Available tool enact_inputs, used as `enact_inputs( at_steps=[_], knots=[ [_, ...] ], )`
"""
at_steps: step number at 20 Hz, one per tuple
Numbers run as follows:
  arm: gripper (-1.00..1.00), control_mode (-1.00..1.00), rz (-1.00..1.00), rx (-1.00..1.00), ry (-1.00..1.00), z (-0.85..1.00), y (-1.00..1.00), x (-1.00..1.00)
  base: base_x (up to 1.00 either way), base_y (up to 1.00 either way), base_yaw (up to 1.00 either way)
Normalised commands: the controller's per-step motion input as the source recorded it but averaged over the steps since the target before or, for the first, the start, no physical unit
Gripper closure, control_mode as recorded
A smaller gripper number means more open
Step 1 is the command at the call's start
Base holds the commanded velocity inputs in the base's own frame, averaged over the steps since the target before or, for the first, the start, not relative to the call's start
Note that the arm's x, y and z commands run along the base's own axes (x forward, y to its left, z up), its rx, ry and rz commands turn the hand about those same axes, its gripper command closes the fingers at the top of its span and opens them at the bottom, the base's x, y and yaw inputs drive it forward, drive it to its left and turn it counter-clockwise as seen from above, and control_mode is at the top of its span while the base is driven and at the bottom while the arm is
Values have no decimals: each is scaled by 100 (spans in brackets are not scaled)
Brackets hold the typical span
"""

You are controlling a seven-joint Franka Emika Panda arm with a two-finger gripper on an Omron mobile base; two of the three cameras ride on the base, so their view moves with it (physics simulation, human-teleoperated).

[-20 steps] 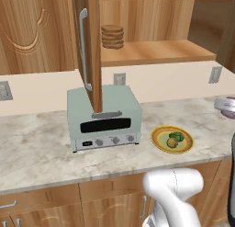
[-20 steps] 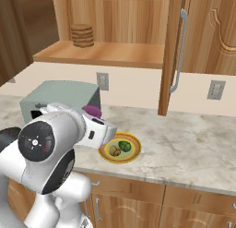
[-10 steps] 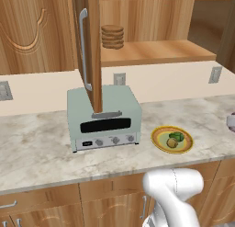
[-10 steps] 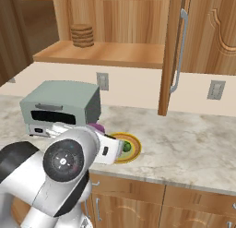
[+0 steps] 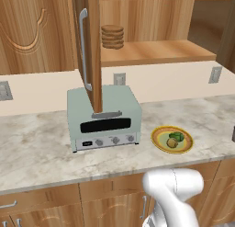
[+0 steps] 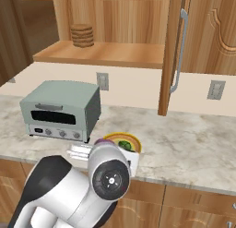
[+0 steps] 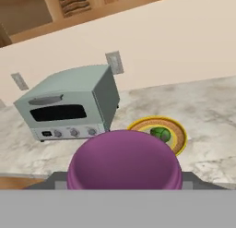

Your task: Pick the avocado and bread from the counter and place them on the plate. Then pick the jam from the cabinet and place it next to the plate. Lastly close the cabinet door.

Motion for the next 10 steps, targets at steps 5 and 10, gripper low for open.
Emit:
enact_inputs(
  at_steps=[5,10],
  knots=[
    [100,-100,6,0,-1,-38,0,9,0,0,0],
    [100,-100,2,0,-7,-25,0,23,0,0,0]
  ],
)
